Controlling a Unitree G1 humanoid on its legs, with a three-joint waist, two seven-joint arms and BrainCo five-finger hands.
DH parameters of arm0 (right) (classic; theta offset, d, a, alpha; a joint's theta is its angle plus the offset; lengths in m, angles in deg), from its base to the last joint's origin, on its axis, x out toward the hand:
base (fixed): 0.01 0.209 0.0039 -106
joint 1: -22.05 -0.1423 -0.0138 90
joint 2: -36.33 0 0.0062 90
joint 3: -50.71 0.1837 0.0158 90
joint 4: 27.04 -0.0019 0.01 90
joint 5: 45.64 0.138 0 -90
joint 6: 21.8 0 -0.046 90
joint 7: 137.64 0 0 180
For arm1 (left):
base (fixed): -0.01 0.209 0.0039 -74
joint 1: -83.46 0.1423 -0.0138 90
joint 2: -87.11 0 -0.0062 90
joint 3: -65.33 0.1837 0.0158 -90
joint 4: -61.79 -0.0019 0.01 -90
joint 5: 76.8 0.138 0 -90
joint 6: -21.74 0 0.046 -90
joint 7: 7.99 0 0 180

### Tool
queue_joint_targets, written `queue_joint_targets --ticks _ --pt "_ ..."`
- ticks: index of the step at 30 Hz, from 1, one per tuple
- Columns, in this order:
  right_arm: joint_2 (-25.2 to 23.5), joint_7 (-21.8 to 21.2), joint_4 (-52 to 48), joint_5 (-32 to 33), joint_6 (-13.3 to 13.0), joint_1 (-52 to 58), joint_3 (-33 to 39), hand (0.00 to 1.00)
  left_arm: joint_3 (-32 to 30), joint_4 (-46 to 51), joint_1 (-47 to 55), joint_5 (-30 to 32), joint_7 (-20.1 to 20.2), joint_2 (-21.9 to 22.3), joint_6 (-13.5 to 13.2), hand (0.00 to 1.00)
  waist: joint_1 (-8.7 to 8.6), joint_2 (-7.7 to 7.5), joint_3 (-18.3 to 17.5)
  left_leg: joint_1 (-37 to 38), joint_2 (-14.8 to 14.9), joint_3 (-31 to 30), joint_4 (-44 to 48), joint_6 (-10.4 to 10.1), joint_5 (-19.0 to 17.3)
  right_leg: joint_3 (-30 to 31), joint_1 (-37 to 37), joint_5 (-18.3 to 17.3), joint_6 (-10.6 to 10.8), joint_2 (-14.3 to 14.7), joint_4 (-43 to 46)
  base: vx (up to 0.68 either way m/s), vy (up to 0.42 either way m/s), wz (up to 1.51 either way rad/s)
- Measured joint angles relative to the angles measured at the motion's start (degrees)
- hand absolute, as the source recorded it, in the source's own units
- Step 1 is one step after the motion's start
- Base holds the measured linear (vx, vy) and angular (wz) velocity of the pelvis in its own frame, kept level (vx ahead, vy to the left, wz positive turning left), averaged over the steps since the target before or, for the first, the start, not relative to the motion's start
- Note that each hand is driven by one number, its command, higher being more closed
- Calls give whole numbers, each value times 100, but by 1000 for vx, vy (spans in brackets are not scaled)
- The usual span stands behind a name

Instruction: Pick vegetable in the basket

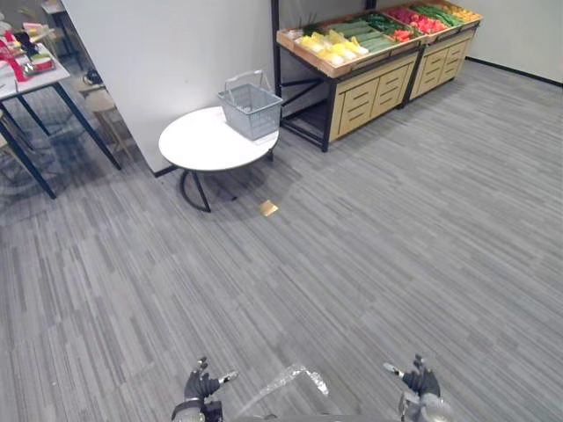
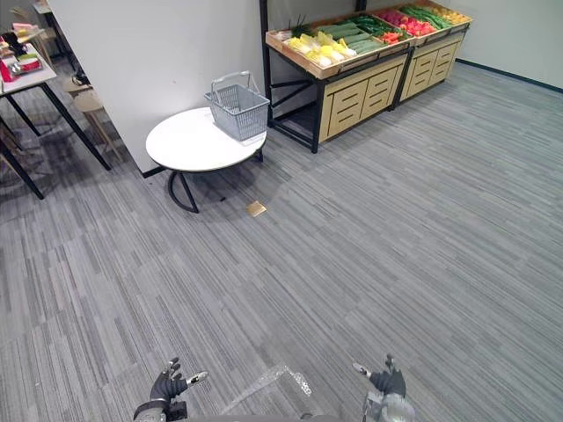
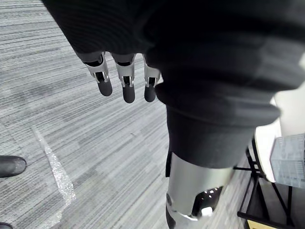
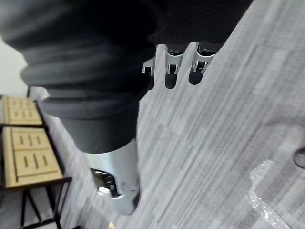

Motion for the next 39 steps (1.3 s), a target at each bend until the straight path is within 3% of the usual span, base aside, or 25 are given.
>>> queue_joint_targets --ticks 8,19,25,27,29,30,34,36,37,39 --pt "279 -24 -402 -616 -14 -109 -216 0 -4 547 37 97 -76 -130 -73 0 -11 65 148 94 -93 -112 -6 19 -11 16 183 35 49 -91 -170 69 36 3" --pt "289 30 -402 -300 16 -116 -190 0 -222 689 141 61 -97 -8 -55 0 4 84 294 -157 -124 -207 126 111 -126 16 5 62 132 -122 -244 -48 7 2" --pt "325 157 -402 -149 20 -213 -164 0 -299 1228 379 -72 -126 21 -52 0 110 131 344 -956 5 -46 1243 146 -842 194 -536 -276 369 -63 278 13 37 -16" --pt "324 211 -420 -120 36 -209 -168 0 -341 1312 381 -135 -179 54 -53 0 132 141 424 -1035 24 -49 1665 236 -1192 195 -752 -583 420 -76 1021 131 79 -6" --pt "250 212 -752 -108 107 -131 -198 0 -340 1392 340 -150 -235 78 -50 0 101 179 528 -936 44 -183 1919 419 -1525 161 -1517 -845 546 -88 2855 212 105 20" --pt "206 212 -875 -108 108 -96 -217 0 -344 1410 326 -153 -250 71 -51 0 40 127 587 -776 35 -204 1930 428 -1647 122 -1682 -986 526 -109 3280 328 88 24" --pt "215 215 -888 -94 106 -139 -353 0 -283 1403 275 -185 -337 42 -44 0 -23 143 622 -225 145 -411 1796 291 -1958 -218 -2430 -1154 455 -95 2961 403 30 24" --pt "265 215 -932 -88 109 -165 -335 0 -162 1388 41 -186 -337 5 -42 0 -72 231 709 135 280 -611 1472 175 -1962 -373 -2868 -759 461 -21 2249 596 -41 52" --pt "317 213 -994 -88 112 -185 -343 0 -160 1385 -66 -184 -338 30 -44 0 -164 288 784 406 378 -739 1208 78 -1920 -462 -2985 -320 385 48 1630 681 -80 62" --pt "361 213 -1109 -90 101 -195 -343 0 -166 1369 -163 -181 -344 -14 -50 0 -307 197 816 942 432 -1078 1026 -231 -1910 -455 -3149 906 57 101 441 758 -147 77"
